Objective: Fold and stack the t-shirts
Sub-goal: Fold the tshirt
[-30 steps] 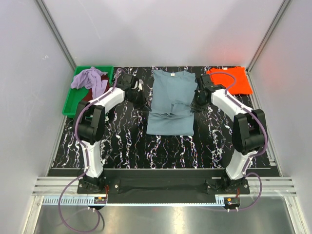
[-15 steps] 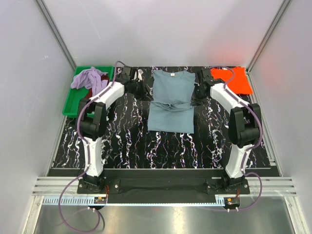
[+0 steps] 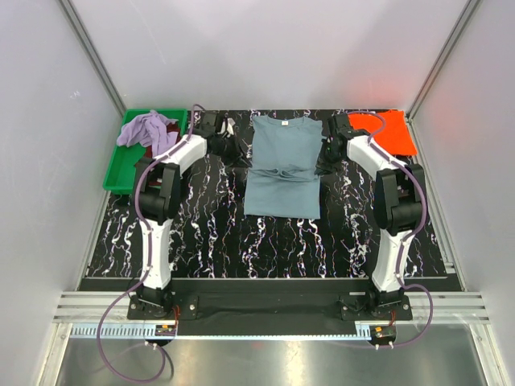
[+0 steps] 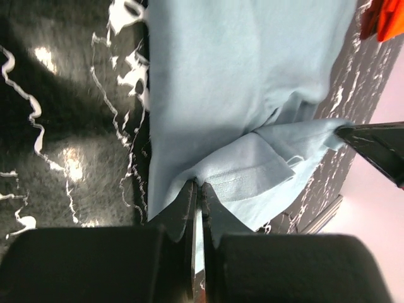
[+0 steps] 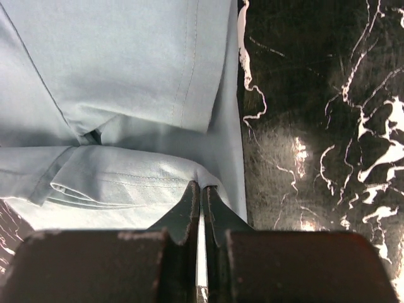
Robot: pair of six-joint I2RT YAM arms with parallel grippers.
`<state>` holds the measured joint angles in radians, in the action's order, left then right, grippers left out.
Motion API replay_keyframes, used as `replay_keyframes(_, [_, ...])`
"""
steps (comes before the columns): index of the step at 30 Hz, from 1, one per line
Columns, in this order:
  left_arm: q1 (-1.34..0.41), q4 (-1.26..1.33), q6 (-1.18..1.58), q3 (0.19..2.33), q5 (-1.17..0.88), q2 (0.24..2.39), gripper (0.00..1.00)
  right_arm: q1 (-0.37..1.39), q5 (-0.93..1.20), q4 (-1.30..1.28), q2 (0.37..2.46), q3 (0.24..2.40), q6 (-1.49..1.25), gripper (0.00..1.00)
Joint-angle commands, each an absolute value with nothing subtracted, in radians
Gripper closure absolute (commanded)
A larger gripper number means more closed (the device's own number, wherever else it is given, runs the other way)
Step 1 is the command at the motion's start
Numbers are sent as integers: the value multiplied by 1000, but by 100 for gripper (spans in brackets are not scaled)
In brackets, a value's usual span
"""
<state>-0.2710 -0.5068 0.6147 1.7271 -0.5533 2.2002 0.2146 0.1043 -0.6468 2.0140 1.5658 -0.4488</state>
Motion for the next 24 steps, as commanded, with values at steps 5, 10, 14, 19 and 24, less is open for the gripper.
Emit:
replay_keyframes(5, [-253,-463,643,1822,-591,2232,98,183,144,-603,2046,1632,-448,96])
replay_keyframes(10, [-253,-474,641,1836,-591,2261,93,175,146,-606,2072,1649,-456,93])
replay_keyframes(14, [-250,-468,637,1838,-584,2273,93,170,150,-578,2079,1641,-468,93])
replay_keyframes(19, [-244,-465,649,1861,-591,2284,93,166,179,-568,2102,1657,-489,93])
replay_keyframes(24, [-244,-477,641,1873,-577,2283,79,164,175,-566,2109,1678,-498,81])
